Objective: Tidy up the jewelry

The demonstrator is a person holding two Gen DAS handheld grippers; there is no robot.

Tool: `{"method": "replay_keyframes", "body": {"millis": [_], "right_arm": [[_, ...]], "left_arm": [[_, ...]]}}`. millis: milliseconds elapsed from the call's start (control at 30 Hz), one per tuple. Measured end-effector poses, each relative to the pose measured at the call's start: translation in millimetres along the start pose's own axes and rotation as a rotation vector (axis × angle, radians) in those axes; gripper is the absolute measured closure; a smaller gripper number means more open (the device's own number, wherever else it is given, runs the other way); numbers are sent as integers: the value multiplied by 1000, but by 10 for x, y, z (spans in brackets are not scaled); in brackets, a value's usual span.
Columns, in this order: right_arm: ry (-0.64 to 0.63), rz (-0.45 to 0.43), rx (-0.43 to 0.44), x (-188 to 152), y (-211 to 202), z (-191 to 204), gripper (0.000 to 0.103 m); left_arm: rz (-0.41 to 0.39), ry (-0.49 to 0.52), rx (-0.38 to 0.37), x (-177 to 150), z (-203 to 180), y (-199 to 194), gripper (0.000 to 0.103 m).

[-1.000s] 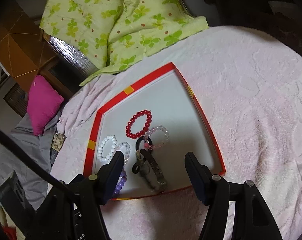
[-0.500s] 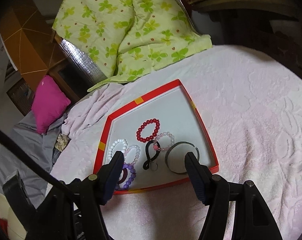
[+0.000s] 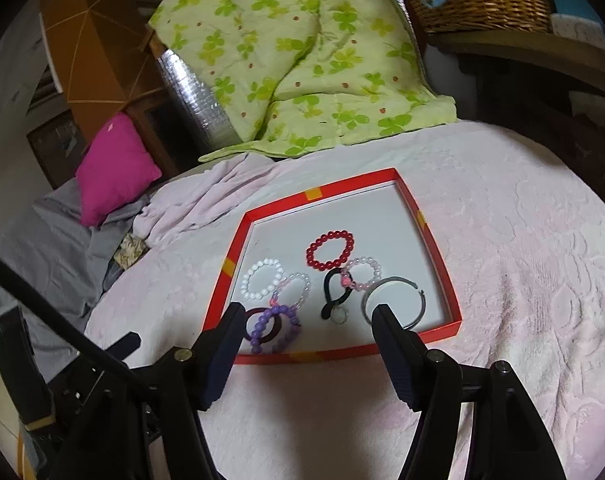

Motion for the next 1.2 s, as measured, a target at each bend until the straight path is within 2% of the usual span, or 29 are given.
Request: {"method": "replay_keyframes", "body": {"millis": [300, 400, 600, 967, 1200], "right_arm": [[-28, -32, -11, -139, -395, 107, 34], [-43, -55, -26, -124, -595, 160, 34], [-149, -102, -35, 24, -1092, 396, 34], [-209, -112, -20, 177, -1846, 594, 33], [-233, -137, -2, 190, -2109, 633, 31]], "left_arm": [[-7, -46, 43, -4, 145, -419, 30], [-6, -31, 64, 23, 145, -625, 30], [-79, 22, 126, 202, 121, -1142, 30], [-161, 59, 165, 449, -12, -1935, 29], [-199, 87, 164, 554, -144, -2255, 27]]}}
Point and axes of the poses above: each gripper's, at about its wrist camera, not at the fingertips, and y roughly the way its jaws point, z to its left, x to its top, the point moved 8 cm from there along y, roughly the way its jaws point, and after that the axes turned 13 degrees about -z, right-handed, at the moved point
